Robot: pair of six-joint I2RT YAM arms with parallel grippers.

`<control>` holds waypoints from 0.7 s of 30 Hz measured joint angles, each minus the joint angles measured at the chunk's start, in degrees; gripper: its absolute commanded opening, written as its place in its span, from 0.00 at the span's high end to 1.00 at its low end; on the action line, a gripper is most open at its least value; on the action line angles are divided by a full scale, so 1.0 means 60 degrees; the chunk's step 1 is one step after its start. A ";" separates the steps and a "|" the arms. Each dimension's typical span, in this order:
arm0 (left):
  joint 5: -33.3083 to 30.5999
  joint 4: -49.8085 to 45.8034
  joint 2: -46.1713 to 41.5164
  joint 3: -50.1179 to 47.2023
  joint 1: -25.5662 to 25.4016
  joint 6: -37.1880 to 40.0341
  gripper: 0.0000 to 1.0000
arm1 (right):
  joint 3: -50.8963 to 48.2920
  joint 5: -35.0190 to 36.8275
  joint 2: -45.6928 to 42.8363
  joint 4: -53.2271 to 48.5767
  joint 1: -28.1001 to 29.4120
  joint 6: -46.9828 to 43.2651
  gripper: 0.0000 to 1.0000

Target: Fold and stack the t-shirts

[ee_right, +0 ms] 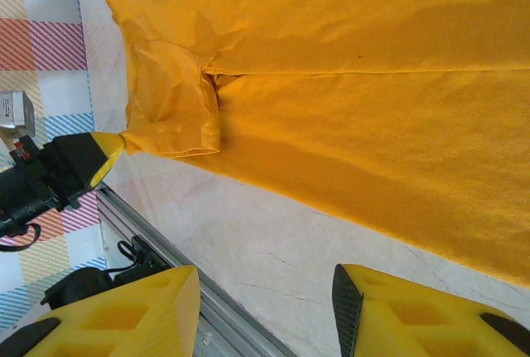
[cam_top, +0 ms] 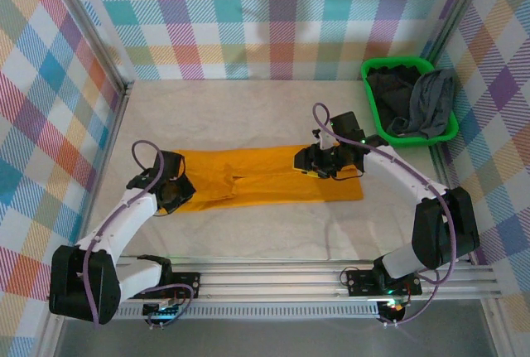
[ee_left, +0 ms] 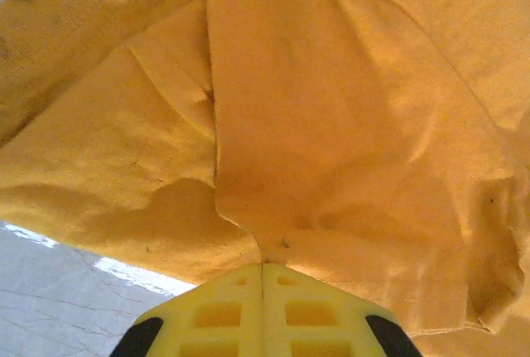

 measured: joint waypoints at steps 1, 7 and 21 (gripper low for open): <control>-0.0073 -0.0033 0.0004 0.0000 0.0015 0.0040 1.00 | 0.0000 0.0004 0.0000 -0.0004 0.0000 0.0000 0.53; -0.0437 -0.0244 0.0007 0.0000 0.0095 0.0280 1.00 | -0.0055 0.0015 0.0000 -0.0004 0.0000 0.0000 0.53; -0.1031 0.0095 0.1246 0.0004 0.0350 0.0776 0.99 | -0.0080 0.0066 0.0000 -0.0036 0.0000 0.0000 0.53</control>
